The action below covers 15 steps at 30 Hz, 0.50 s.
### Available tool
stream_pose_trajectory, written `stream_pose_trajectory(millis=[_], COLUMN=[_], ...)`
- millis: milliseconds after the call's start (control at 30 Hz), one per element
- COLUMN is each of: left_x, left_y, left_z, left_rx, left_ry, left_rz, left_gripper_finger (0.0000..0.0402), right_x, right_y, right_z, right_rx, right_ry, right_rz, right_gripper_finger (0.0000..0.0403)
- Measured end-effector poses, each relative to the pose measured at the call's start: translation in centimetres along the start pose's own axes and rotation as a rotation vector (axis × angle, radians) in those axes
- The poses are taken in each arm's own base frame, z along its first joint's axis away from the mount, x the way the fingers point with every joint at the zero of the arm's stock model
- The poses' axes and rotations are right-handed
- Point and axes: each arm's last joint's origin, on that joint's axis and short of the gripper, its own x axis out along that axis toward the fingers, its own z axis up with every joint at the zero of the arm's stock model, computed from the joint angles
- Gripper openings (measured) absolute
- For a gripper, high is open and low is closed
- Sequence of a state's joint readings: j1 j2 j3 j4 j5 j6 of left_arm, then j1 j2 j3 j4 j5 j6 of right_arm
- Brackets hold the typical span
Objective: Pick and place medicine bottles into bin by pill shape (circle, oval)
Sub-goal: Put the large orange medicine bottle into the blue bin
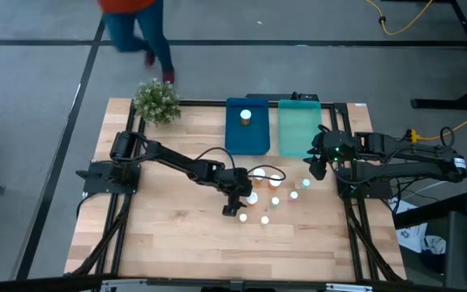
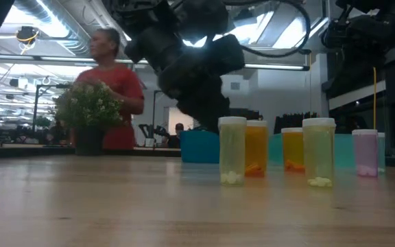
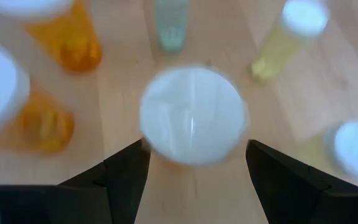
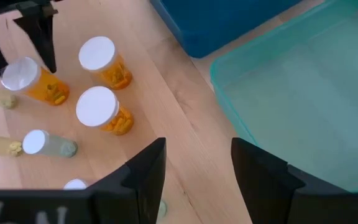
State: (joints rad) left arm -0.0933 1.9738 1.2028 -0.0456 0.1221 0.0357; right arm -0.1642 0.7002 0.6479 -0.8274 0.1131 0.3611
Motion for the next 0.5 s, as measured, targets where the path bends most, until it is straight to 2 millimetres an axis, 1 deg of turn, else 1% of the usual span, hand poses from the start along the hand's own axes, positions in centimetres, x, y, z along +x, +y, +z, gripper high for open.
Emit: stream_pose_trajectory(millis=[400, 500], left_x=[0.11, 0.48], left_y=[0.02, 0.06], left_z=[0.48, 0.6], left_rx=[0.034, 0.038], left_ry=[-0.057, -0.087], left_rz=[0.0, -0.003], left_gripper_finger=[0.0256, 0.0256], right_x=[0.0, 0.0], right_y=[0.0, 0.0], right_z=[0.0, 0.0], right_rx=[-0.002, 0.0], right_ry=[0.0, 0.0], right_rz=[0.0, 0.0], right_gripper_finger=[0.0183, 0.0183])
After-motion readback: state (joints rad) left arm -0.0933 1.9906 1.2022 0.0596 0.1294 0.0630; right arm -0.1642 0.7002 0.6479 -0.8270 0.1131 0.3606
